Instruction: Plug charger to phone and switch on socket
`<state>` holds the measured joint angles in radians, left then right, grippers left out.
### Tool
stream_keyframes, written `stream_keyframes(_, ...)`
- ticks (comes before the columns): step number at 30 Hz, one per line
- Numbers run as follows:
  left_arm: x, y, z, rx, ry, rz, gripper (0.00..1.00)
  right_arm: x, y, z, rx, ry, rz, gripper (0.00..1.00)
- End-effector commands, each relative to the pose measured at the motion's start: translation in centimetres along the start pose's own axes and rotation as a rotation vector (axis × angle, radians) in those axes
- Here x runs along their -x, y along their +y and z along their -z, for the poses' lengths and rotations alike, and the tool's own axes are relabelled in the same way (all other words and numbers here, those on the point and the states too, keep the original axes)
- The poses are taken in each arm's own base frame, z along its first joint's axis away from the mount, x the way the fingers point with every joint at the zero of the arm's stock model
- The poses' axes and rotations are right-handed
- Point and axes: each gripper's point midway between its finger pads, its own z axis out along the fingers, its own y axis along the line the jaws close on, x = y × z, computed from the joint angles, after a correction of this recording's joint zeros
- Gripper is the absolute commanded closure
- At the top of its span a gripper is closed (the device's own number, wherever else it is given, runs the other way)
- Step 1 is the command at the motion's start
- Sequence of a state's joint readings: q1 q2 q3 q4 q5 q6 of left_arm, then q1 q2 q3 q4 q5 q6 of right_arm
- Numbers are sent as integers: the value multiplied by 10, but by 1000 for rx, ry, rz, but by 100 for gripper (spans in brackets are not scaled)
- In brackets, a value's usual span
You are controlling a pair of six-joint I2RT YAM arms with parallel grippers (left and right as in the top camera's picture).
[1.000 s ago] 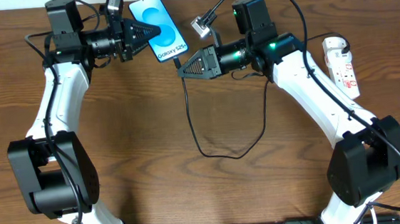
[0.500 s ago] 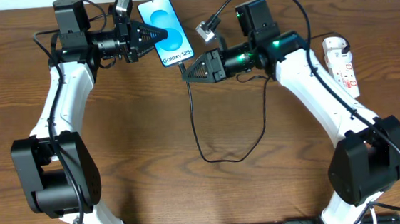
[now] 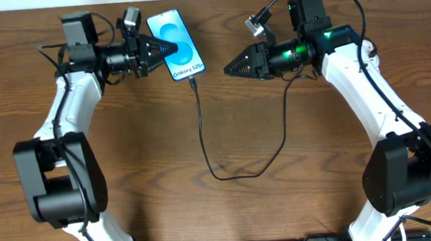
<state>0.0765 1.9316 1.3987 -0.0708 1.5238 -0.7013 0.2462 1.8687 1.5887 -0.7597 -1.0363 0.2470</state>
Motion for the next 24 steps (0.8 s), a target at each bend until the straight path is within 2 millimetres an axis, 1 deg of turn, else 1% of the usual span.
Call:
stream_keyframes(1, -3, 14, -1, -23, 25, -3, 93, 4, 6, 8, -51, -26, 53, 53)
stream_keyframes(4, 1, 29, -1, 10, -1, 22, 93, 2, -1, 8, -91, -24, 35, 53)
stream_keyframes(13, 5, 62, 0, 122, -73, 57, 93, -1, -5, 9, -113, -15, 24, 50)
stream_keyframes(17, -3, 82, 3, 203, -83, 87, 93, -2, -6, 9, -121, -11, 21, 50)
stream_keyframes(21, -15, 107, 9, 327, -87, 119, 93, -3, -6, 8, -121, -10, 20, 50)
stream_keyframes(24, -23, 115, 11, 369, -71, 126, 93, -3, -7, 8, -123, -8, 17, 50)
